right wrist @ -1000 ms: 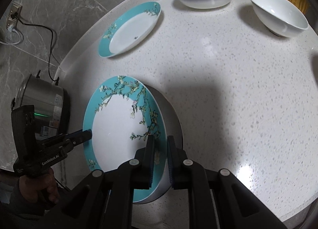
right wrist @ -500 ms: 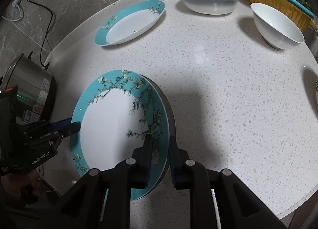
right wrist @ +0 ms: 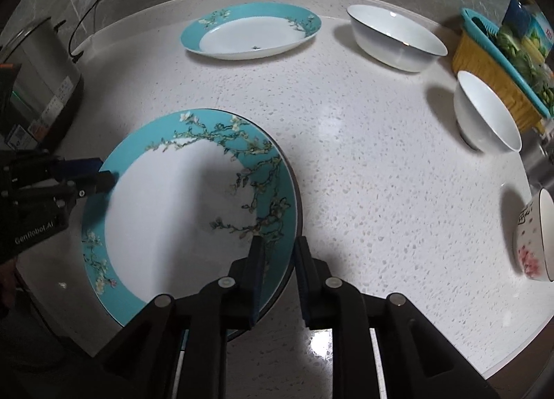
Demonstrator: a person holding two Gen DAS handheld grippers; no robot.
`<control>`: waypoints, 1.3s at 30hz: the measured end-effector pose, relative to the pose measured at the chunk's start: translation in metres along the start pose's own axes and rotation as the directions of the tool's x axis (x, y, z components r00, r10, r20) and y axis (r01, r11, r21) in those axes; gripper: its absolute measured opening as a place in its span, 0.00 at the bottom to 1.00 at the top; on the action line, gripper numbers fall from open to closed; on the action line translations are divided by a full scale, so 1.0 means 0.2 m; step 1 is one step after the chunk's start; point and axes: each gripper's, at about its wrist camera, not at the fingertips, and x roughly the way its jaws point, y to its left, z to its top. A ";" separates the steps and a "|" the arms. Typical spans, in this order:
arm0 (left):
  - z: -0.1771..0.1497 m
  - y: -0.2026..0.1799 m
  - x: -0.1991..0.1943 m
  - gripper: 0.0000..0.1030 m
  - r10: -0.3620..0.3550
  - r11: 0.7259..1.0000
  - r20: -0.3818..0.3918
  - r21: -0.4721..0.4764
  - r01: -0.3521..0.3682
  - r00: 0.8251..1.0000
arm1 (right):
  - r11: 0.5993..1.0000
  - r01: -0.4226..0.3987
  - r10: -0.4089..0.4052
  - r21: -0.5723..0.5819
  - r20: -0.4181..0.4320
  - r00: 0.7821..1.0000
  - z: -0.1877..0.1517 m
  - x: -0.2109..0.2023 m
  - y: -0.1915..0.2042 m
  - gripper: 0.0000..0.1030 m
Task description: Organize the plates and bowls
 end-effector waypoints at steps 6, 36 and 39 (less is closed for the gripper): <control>0.06 0.10 -0.11 0.61 0.006 0.997 0.053 -0.078 -0.002 0.999 | 0.999 -0.007 0.007 0.031 0.016 1.000 0.01 -0.03 -0.04 0.24; 1.22 0.72 0.46 0.77 -0.228 0.909 0.011 -0.355 0.217 0.974 | 0.747 -0.424 0.388 0.512 0.181 0.904 1.03 0.45 -0.52 0.74; 1.23 0.70 0.50 0.75 -0.216 0.918 0.002 -0.340 0.204 0.976 | 0.755 -0.416 0.389 0.507 0.165 0.906 1.07 0.50 -0.48 0.73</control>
